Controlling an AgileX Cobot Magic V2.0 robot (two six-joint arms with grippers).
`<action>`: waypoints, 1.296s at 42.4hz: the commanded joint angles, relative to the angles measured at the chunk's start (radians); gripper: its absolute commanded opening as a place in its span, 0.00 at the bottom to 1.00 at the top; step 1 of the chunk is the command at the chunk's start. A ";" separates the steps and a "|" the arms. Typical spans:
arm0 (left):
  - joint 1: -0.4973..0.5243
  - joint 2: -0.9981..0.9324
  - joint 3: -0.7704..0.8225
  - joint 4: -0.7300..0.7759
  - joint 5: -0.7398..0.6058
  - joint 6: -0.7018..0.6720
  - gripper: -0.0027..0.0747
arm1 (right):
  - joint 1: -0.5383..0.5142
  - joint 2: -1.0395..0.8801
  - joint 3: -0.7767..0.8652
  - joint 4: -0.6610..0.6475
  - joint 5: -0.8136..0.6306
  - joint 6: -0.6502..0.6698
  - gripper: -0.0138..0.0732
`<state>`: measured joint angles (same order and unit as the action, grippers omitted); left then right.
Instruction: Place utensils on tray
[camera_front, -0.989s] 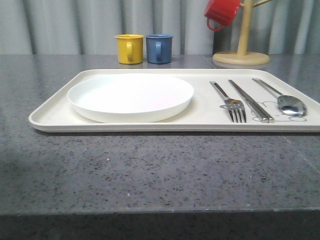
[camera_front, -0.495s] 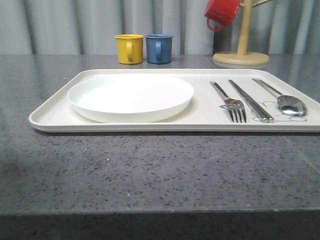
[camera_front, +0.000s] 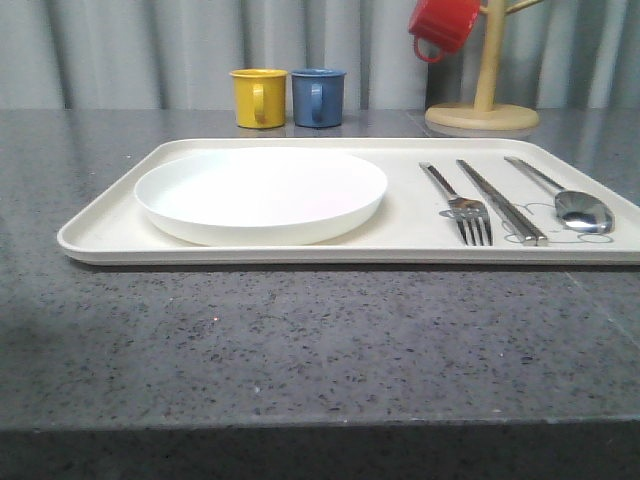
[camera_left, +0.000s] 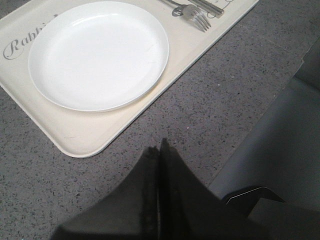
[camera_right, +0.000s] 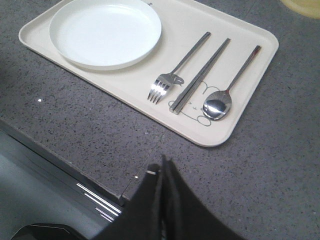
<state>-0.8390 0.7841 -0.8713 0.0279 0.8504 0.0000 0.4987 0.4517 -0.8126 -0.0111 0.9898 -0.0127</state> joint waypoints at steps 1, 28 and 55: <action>-0.007 -0.036 -0.026 -0.006 -0.072 0.000 0.01 | 0.000 0.007 -0.023 -0.011 -0.070 -0.003 0.03; 0.533 -0.621 0.581 0.050 -0.617 0.000 0.01 | 0.000 0.007 -0.023 -0.011 -0.057 -0.003 0.03; 0.704 -0.810 0.886 -0.065 -0.909 0.000 0.01 | 0.000 0.007 -0.023 -0.011 -0.052 -0.003 0.03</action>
<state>-0.1339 -0.0041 0.0020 -0.0257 0.0268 0.0000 0.4987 0.4517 -0.8109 -0.0120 0.9978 -0.0127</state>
